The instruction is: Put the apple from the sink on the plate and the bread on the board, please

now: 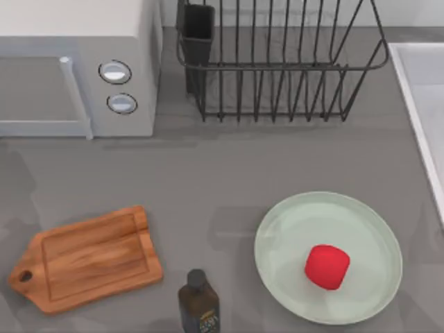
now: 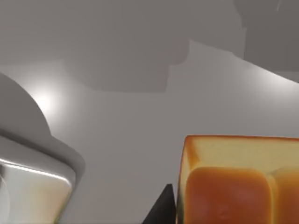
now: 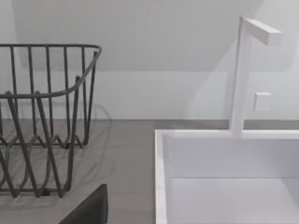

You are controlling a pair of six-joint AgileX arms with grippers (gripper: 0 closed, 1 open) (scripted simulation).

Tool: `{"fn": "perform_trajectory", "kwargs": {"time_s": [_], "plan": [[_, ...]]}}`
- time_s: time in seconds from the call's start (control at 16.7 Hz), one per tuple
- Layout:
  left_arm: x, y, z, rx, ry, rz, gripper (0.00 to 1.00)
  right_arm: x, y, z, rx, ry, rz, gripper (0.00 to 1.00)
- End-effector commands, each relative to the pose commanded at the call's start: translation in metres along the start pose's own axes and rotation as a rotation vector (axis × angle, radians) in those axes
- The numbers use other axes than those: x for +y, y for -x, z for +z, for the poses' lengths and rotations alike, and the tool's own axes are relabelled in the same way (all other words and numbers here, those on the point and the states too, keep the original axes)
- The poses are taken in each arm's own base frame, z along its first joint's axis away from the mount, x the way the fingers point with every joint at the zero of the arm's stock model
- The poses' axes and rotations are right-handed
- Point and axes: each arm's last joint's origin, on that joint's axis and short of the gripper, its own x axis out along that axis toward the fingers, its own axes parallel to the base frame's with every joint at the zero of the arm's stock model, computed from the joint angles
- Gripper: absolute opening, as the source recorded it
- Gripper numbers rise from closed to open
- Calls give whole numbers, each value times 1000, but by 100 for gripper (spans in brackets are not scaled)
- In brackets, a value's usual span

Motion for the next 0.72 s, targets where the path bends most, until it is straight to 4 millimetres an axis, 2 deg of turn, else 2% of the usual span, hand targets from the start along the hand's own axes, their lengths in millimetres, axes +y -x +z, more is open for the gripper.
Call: {"fn": "perform_trajectory", "kwargs": {"time_s": [0.18,0.36,0.72], "plan": [[-3,-1,7,3,60,2,0,0,0,0,0,0,0,100],[-10,-2,19,7,191,4,0,0,0,0,0,0,0,100],[-29,-7,53,10,640,13,0,0,0,0,0,0,0,100]]}}
